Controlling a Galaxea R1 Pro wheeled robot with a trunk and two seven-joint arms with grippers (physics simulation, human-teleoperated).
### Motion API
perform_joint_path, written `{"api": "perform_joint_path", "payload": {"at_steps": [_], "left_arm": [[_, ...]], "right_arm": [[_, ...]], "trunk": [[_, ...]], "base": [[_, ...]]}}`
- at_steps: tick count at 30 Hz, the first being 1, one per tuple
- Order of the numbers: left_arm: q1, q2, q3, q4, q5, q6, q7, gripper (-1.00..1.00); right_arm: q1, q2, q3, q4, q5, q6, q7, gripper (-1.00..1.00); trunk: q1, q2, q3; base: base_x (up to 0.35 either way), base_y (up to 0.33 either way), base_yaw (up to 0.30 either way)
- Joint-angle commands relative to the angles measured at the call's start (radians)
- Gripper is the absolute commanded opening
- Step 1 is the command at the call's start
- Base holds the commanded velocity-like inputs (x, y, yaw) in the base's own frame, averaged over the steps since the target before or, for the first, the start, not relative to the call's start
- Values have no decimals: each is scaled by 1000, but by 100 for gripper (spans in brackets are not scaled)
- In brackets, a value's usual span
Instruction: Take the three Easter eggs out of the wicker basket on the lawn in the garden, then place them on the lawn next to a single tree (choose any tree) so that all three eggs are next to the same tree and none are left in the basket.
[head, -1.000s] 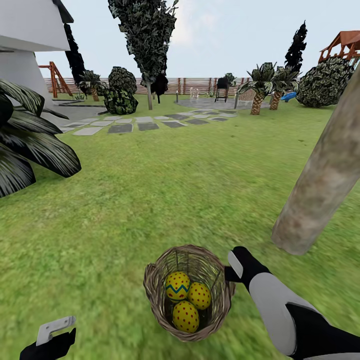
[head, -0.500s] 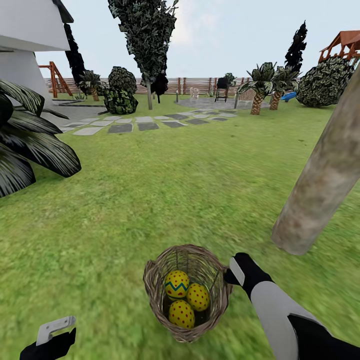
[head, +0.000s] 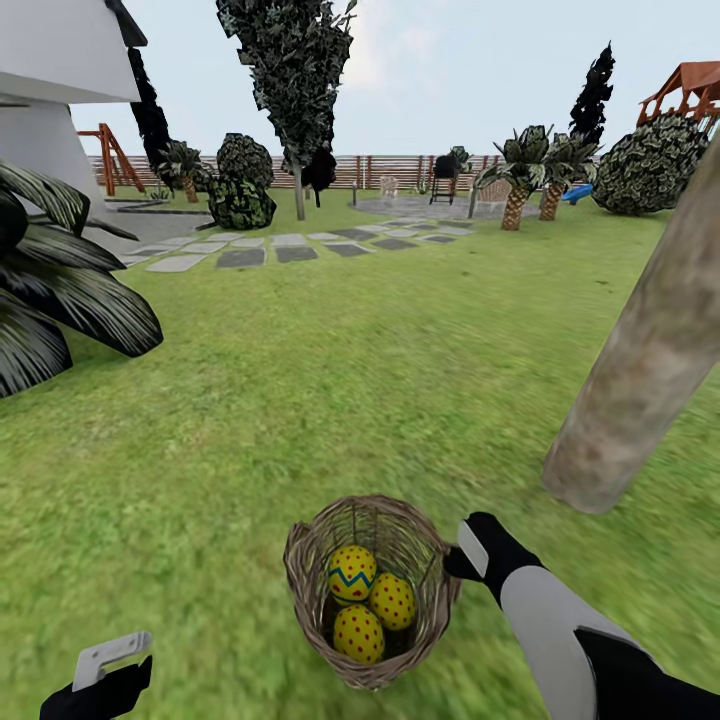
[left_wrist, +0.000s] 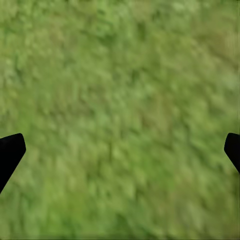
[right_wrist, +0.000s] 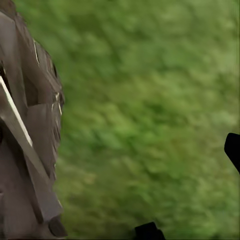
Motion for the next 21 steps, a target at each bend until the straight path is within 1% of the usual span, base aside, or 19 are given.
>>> {"api": "perform_joint_path", "payload": {"at_steps": [1,21], "left_arm": [[0,0,-1,-2,2,5,4,100],[0,-1,-1,-2,1,5,4,100]], "right_arm": [[0,1,-4,-2,0,4,-4,100],[0,1,-4,-2,0,4,-3,100]], "trunk": [[-4,7,3],[-81,147,65]], "base": [[0,0,0],[0,0,0]]}}
